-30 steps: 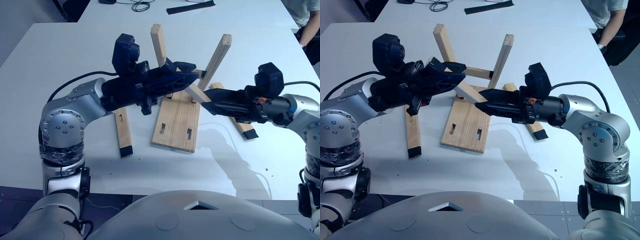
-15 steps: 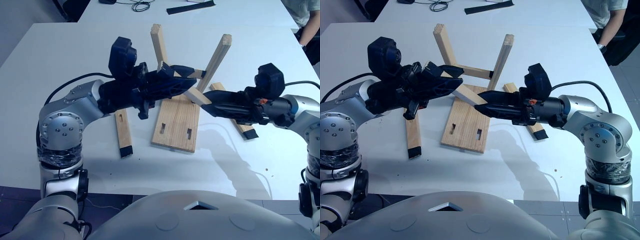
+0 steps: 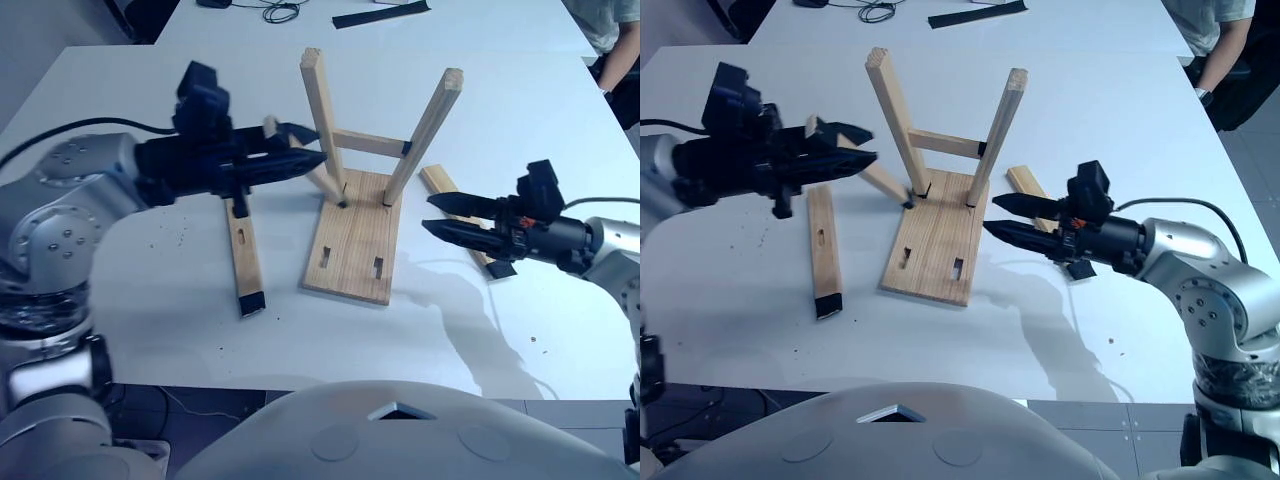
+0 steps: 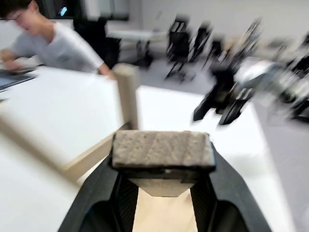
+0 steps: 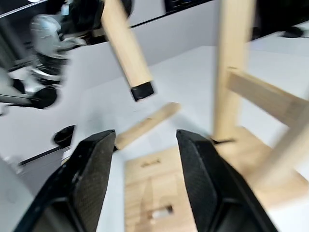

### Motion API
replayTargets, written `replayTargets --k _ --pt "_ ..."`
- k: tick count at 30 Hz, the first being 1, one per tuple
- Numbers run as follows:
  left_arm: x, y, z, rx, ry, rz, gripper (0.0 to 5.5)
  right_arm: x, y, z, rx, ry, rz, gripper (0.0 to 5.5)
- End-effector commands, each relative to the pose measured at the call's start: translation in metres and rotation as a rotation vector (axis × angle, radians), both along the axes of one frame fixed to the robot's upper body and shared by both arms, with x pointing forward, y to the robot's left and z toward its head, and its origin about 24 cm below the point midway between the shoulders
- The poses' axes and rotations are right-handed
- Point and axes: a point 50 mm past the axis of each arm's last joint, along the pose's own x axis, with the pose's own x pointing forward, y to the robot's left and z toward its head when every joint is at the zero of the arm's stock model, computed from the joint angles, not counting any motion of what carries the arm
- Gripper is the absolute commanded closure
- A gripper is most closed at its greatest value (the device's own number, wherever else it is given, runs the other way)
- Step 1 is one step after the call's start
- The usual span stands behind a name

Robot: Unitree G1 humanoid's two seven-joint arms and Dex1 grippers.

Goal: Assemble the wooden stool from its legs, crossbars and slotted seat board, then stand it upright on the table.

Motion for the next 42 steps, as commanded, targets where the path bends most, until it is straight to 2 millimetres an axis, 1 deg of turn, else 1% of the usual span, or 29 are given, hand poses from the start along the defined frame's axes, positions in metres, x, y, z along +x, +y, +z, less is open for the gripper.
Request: replayTargets --k 1,3,4,6,8,10,13,15,17,22,27,33,35,38,42 --pt "-0.006 0.034 -0.014 0.221 -0.047 0.0 4.18 -0.015 -0.004 -0.004 -0.026 -0.032 -0.125 3.19" --pt "-0.005 0.047 -0.023 0.228 -0.042 -0.011 4.18 -0.02 -0.003 -0.008 -0.016 -0.03 -0.161 3.19" --pt "-0.004 0.05 -0.029 0.247 -0.071 -0.011 4.18 -0.021 -0.002 -0.01 -0.012 -0.029 -0.175 3.19" --pt "0.0 0.057 -0.042 0.241 -0.078 0.021 4.18 -0.02 0.001 -0.015 -0.01 -0.027 -0.19 3.19" --pt "0.008 0.064 -0.057 0.283 -0.11 0.087 4.18 -0.02 0.003 -0.018 -0.012 -0.025 -0.201 3.19" --pt "0.014 0.068 -0.066 0.305 -0.128 0.115 4.18 -0.021 0.004 -0.02 -0.015 -0.025 -0.205 3.19" --pt "0.022 0.076 -0.07 0.329 -0.249 0.163 4.18 -0.022 0.004 -0.022 -0.015 -0.026 -0.231 3.19" --pt "0.022 0.079 -0.074 0.305 -0.291 0.183 4.18 -0.022 0.004 -0.024 -0.014 -0.023 -0.252 3.19" --pt "0.018 0.079 -0.076 0.3 -0.33 0.164 4.18 -0.023 0.004 -0.026 -0.013 -0.022 -0.263 3.19" --pt "0.007 0.079 -0.075 0.265 -0.21 0.015 4.18 -0.024 0.003 -0.029 -0.012 -0.015 -0.281 3.19" --pt "-0.001 0.086 -0.081 0.273 -0.129 -0.007 4.18 -0.026 0.004 -0.031 -0.025 -0.011 -0.275 3.19" --pt "-0.016 0.086 -0.111 0.257 -0.07 0.051 4.18 -0.022 0.006 -0.033 -0.039 -0.007 -0.266 3.19" --pt "-0.017 0.086 -0.116 0.261 -0.073 0.065 4.18 -0.021 0.006 -0.032 -0.036 -0.009 -0.265 3.19" --pt "-0.016 0.087 -0.113 0.261 -0.086 0.074 4.18 -0.021 0.005 -0.034 -0.043 -0.006 -0.265 3.19" --pt "-0.008 0.084 -0.099 0.247 -0.121 0.063 4.18 -0.022 0.007 -0.035 -0.039 -0.006 -0.27 3.19"
